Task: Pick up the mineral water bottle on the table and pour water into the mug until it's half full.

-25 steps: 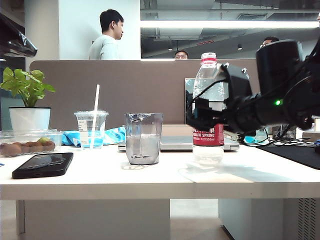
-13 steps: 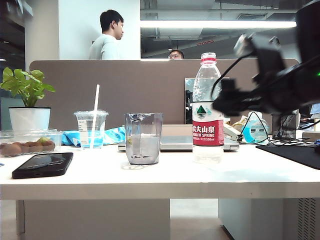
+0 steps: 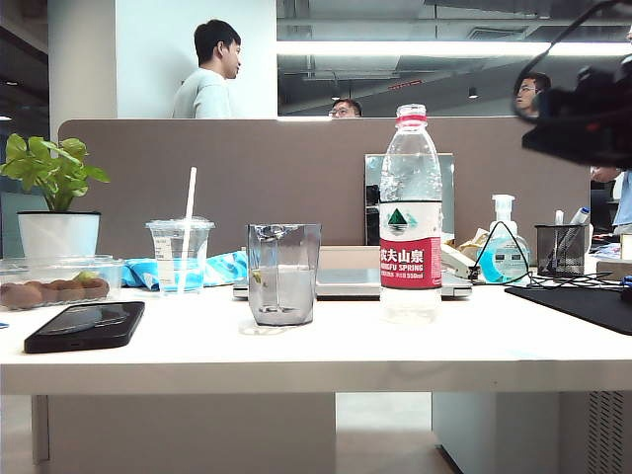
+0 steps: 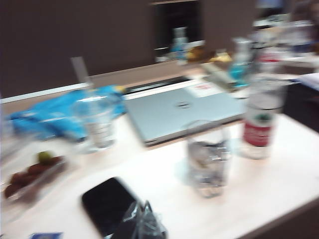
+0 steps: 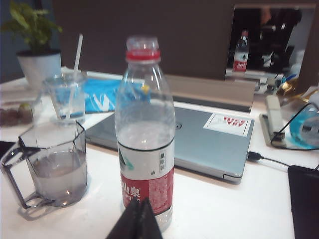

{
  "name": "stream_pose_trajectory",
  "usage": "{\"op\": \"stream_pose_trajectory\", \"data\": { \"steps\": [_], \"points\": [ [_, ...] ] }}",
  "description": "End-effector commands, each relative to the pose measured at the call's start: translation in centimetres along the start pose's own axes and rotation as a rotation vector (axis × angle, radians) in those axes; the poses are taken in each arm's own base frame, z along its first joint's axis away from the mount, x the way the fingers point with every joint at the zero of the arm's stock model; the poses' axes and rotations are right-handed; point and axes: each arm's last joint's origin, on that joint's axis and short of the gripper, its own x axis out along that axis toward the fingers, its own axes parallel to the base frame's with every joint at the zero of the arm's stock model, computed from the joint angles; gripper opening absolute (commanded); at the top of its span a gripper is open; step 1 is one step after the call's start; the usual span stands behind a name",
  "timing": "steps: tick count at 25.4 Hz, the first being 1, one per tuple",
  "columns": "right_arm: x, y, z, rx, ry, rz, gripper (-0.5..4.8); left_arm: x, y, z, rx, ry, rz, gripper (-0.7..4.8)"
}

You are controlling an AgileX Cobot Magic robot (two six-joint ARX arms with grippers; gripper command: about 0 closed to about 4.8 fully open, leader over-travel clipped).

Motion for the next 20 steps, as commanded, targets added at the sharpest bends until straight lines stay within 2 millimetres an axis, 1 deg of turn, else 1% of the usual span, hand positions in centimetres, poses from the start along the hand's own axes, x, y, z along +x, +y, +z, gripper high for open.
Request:
{"op": "stream_pose_trajectory", "data": {
  "steps": [1,5,13,15,16,20],
  "points": [
    [-0.5,0.0,0.4,0.004,-0.035,0.0,-0.05,-0.1,0.1,0.2,0.011,-0.014,0.015,-0.04],
    [-0.7,0.2,0.7,0.108,-0.053,0.072,-0.05,-0.1,0.0,0.2,0.011,-0.015,0.007,-0.04],
    [-0.6,0.3,0.7,0.104,-0.049,0.087,-0.05,-0.1,0.0,0.2,0.011,-0.014,0.007,-0.04],
    [-0.6,0.1,0.5,0.024,-0.04,0.037,-0.05,-0.1,0.0,0.2,0.011,-0.014,0.007,-0.04],
    [-0.9,-0.4,0.3,-0.002,0.015,-0.04,-0.05,-0.1,0.0,0.2,0.011,-0.014,0.007,-0.04],
    [-2.4,-1.6,0.6,0.001,0.094,-0.101,-0.05,-0.1,0.0,0.2,0.011,-0.015,0.005,-0.04]
  ]
}}
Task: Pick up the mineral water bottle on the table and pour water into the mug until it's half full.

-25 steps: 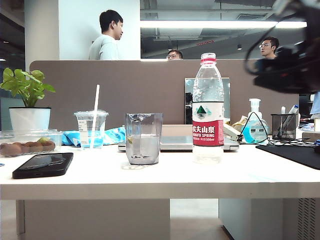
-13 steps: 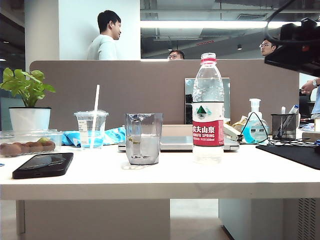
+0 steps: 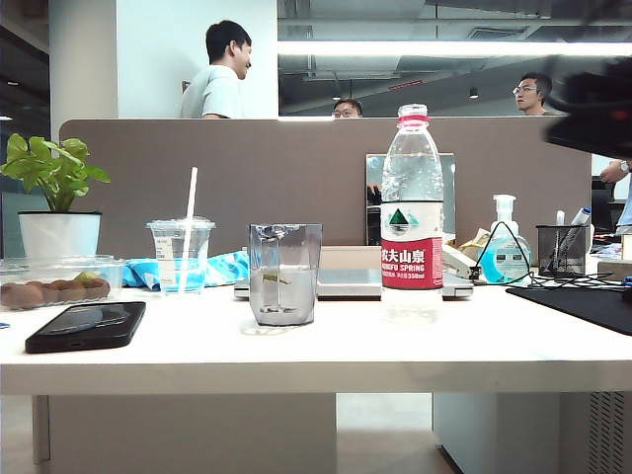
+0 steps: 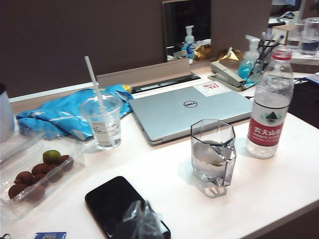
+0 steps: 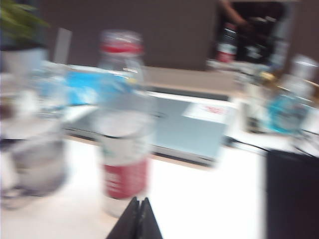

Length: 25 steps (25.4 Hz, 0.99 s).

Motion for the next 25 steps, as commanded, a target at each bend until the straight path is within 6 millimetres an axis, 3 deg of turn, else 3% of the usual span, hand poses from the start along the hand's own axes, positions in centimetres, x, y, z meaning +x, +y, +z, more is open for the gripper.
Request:
{"op": "stream_pose_trajectory", "data": {
  "steps": [1,9,13,25],
  "points": [
    [-1.3,-1.2,0.3,-0.004,0.062,-0.048,-0.05,-0.1,0.0,0.2,0.004,-0.015,-0.004,-0.04],
    [-4.6,-2.9,1.8,-0.021,-0.029,-0.202,-0.05,-0.1,0.0,0.2,0.004,-0.015,-0.005,-0.04],
    [-6.5,-2.5,-0.3,-0.033,-0.118,-0.211,-0.05,-0.1,0.0,0.2,0.004,-0.015,-0.006,-0.04],
    [-7.8,-2.2,-1.9,-0.009,0.034,-0.217,-0.05,-0.1,0.0,0.2,0.004,-0.015,-0.006,-0.04]
  ]
}}
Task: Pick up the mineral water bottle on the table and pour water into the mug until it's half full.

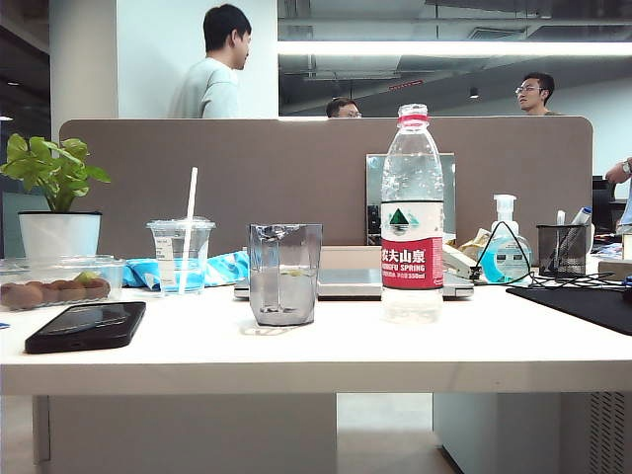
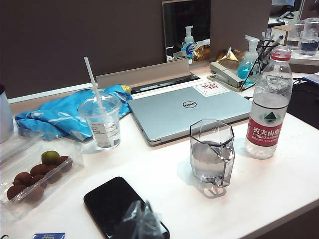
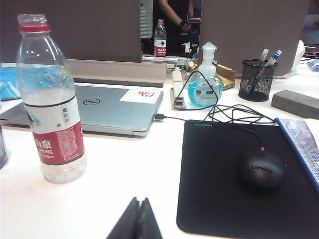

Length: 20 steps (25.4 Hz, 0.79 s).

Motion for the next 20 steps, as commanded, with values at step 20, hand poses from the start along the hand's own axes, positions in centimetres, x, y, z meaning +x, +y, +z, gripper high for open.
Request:
{"op": "stream_pose_trajectory", "data": {
  "steps": [20],
  "points": [
    [-0.23,-0.06,-0.81,0.002,0.058,-0.026,-0.05,-0.04,0.0,0.17,0.004,-0.014,-0.004,-0.04]
  ]
}}
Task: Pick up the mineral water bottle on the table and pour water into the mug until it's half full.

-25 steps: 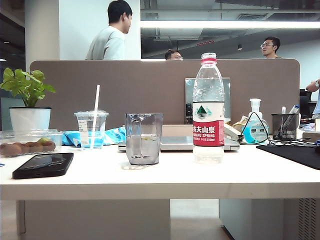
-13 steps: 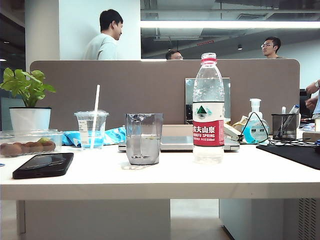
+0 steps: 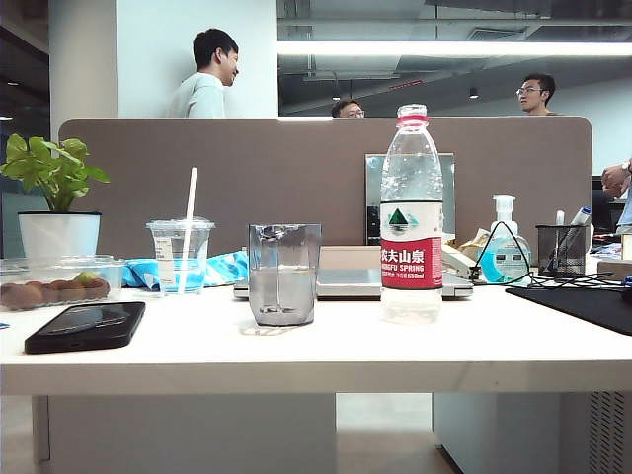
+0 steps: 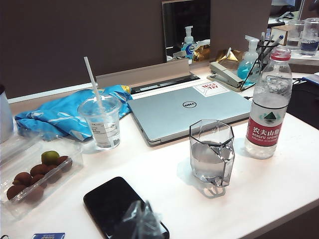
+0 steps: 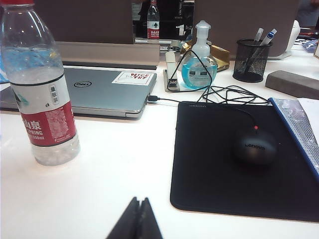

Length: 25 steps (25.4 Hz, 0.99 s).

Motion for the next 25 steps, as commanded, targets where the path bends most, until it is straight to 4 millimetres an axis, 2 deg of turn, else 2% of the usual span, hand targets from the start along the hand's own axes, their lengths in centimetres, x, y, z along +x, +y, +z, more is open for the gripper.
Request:
{"op": "stream_pose_trajectory", "data": {
  "steps": [1,4,7,9,11,17,20,25],
  "points": [
    [0.1,0.0,-0.2,0.0,-0.002,-0.002,-0.05,0.0,0.0,0.2,0.004,-0.014,-0.004,-0.04],
    [0.1,0.0,-0.2,0.0,-0.002,-0.002,-0.05,0.0,0.0,0.2,0.04,-0.017,0.009,-0.04],
    [0.1,0.0,-0.2,0.0,-0.003,-0.002,-0.05,0.2,0.3,-0.3,0.006,-0.004,0.045,-0.04],
    [0.1,0.0,-0.2,0.0,-0.002,-0.003,-0.05,0.9,0.6,-1.5,-0.041,-0.007,0.05,-0.04],
    [0.1,0.0,-0.2,0.0,-0.003,-0.003,-0.05,2.0,1.2,-3.5,-0.085,-0.019,0.071,-0.04],
    [0.1,0.0,-0.2,0.0,-0.003,-0.002,-0.05,2.8,2.4,-7.3,-0.174,0.031,0.231,-0.04],
    [0.1,0.0,-0.2,0.0,-0.003,-0.003,-0.05,2.8,2.6,-8.2,-0.175,0.037,0.308,-0.04],
    [0.1,0.0,-0.2,0.0,-0.003,-0.003,-0.05,2.5,2.6,-9.6,-0.17,0.022,0.335,-0.04]
  ]
}}
